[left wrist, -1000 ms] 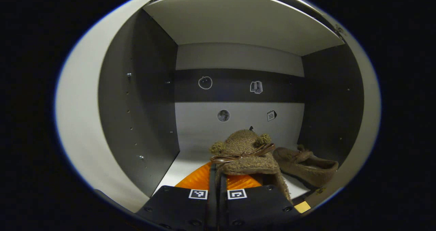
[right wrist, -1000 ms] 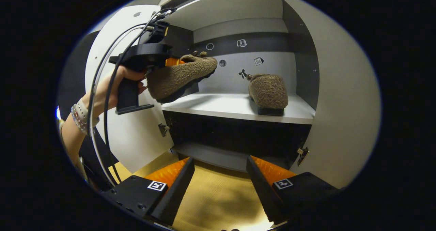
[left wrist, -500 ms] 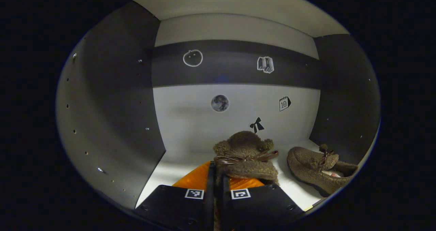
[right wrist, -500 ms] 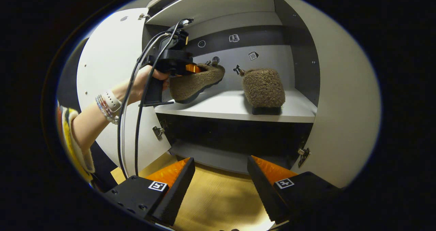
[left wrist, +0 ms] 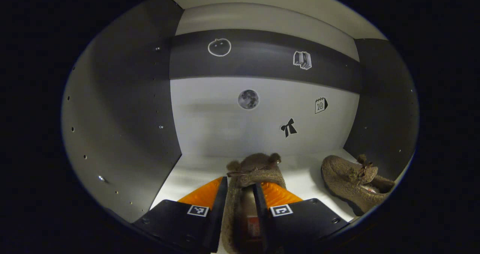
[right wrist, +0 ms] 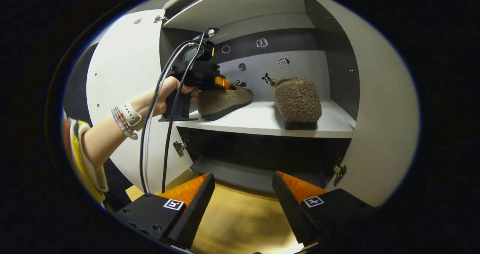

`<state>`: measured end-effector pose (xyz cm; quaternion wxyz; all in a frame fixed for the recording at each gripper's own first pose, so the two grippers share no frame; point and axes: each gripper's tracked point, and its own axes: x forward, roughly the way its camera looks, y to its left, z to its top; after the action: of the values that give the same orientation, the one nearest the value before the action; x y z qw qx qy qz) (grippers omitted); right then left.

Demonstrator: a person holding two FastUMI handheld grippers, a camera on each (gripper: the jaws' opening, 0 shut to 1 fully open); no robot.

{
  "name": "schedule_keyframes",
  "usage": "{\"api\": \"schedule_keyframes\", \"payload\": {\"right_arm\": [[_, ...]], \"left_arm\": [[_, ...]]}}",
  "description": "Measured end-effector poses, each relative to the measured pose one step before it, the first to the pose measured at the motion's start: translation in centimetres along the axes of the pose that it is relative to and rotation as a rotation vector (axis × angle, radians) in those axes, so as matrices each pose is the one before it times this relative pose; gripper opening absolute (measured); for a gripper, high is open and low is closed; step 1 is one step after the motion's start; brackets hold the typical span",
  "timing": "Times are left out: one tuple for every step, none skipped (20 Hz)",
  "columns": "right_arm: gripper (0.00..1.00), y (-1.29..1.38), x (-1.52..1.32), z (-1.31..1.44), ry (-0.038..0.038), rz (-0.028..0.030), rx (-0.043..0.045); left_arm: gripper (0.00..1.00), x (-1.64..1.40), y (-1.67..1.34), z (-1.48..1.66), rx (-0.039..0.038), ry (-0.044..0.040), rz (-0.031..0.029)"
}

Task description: Grab one shoe with the right hand and put it into the shoe cabinet, grab the other shoe with the left hand and put it into the shoe cabinet; then close the right door with the right hand and the left door with the left hand.

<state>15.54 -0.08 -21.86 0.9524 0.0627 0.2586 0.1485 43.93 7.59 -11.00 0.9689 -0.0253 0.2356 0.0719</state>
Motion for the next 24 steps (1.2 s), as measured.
{"api": "schedule_keyframes", "payload": {"right_arm": [[0.99, 0.189, -0.106, 0.063, 0.0006, 0.00407, -0.00181], [0.99, 0.133, 0.007, 0.166, -0.00197, 0.00368, -0.00114], [0.99, 0.142, -0.107, 0.188, -0.00455, 0.00244, -0.0018], [0.99, 0.133, 0.004, 0.153, -0.00419, -0.0002, -0.00325], [0.99, 0.098, -0.115, 0.141, -0.00443, -0.00189, -0.00405], [0.98, 0.069, -0.005, 0.107, -0.00399, -0.00291, -0.00315], [0.98, 0.121, -0.136, 0.213, -0.00707, -0.00452, -0.00141], [0.98, 0.176, -0.124, 0.172, -0.00574, -0.00386, 0.00043], [0.98, 0.31, -0.218, 0.182, -0.00798, -0.00408, 0.00083], [0.99, 0.346, -0.34, 0.308, -0.00872, -0.00386, -0.00235], [0.99, 0.328, -0.463, 0.443, -0.01789, -0.00878, -0.00757], [0.99, 0.418, -0.549, 0.562, -0.01585, -0.01183, -0.0118], [0.99, 0.633, -0.719, 0.616, -0.01474, -0.00388, -0.01231], [0.99, 0.364, -0.804, 0.991, -0.02002, -0.01147, -0.01517], [0.99, 0.28, -1.121, 1.401, -0.03174, -0.0146, -0.01382], [0.99, 0.221, -1.1, 1.652, -0.04087, -0.0169, -0.00778], [0.99, 0.462, -0.955, 1.671, -0.0423, -0.0099, -0.0041], [0.99, 0.502, -1.056, 1.928, -0.04019, -0.00525, -0.00727], [0.99, 0.341, -1.336, 1.774, -0.04038, -0.00945, -0.01441], [0.99, 0.361, -1.306, 1.895, -0.04614, -0.00793, -0.01557], [0.98, 0.287, -1.235, 1.885, -0.04752, -0.00753, -0.01081], [0.99, 0.313, -1.424, 1.591, -0.03988, -0.00262, -0.00869], [0.98, 0.113, -1.49, 1.062, -0.02244, -0.00341, -0.00486], [0.99, -0.149, -1.416, 0.925, -0.02074, -0.00981, -0.00596]], "left_arm": [[0.49, -0.378, 0.093, -0.043, 0.01604, 0.00269, 0.00337], [0.53, -0.485, 0.16, 0.141, 0.01998, -0.00377, 0.00676], [0.58, -0.589, 0.27, 0.156, 0.02194, -0.00702, 0.00893], [0.72, -0.789, 0.291, 0.205, 0.01885, -0.01033, 0.01054], [0.85, -0.652, 0.125, 0.237, 0.00949, -0.02065, -0.0021], [0.99, -0.883, -0.141, 0.085, -0.00415, -0.01188, -0.00969], [0.97, -1.108, -0.035, -0.156, -0.00784, -0.00845, -0.01492], [0.97, -1.049, -0.105, -0.171, -0.00811, -0.00391, -0.01181], [0.97, -1.312, -0.167, -0.156, -0.00687, -0.00659, -0.01184], [0.97, -1.498, -0.196, 0.137, -0.00288, -0.01582, -0.01039], [0.97, -1.92, -0.37, 0.515, 0.00127, -0.03447, -0.01157], [0.97, -2.048, -0.52, 0.702, 0.00067, -0.03688, -0.01702], [0.97, -2.32, -0.689, 0.685, 0.00074, -0.03801, -0.01964], [0.96, -2.413, -0.511, 0.803, 0.00069, -0.03463, -0.01603], [0.96, -2.476, -0.328, 0.501, 0.00329, -0.02338, -0.01288], [0.99, -2.517, -0.451, 0.464, 0.00286, -0.01576, -0.01936], [0.96, -2.398, -0.687, 0.469, 0.00004, -0.01828, -0.03421], [0.98, -2.458, -0.603, 0.583, -0.01084, -0.01804, -0.02484], [0.98, -2.297, -0.455, 0.398, -0.01197, -0.01575, -0.02696], [0.96, -2.268, -0.516, 0.37, -0.0063, -0.01241, -0.02535], [0.96, -2.151, -0.197, 0.174, -0.00124, -0.00387, -0.01322], [0.96, -2.027, -0.032, -0.089, 0.00284, 0.00609, -0.00555], [0.98, -1.977, -0.074, -0.144, 0.00324, 0.00725, -0.00861], [0.96, -1.781, -0.158, 0.06, -0.00173, 0.00019, -0.00855]]}}
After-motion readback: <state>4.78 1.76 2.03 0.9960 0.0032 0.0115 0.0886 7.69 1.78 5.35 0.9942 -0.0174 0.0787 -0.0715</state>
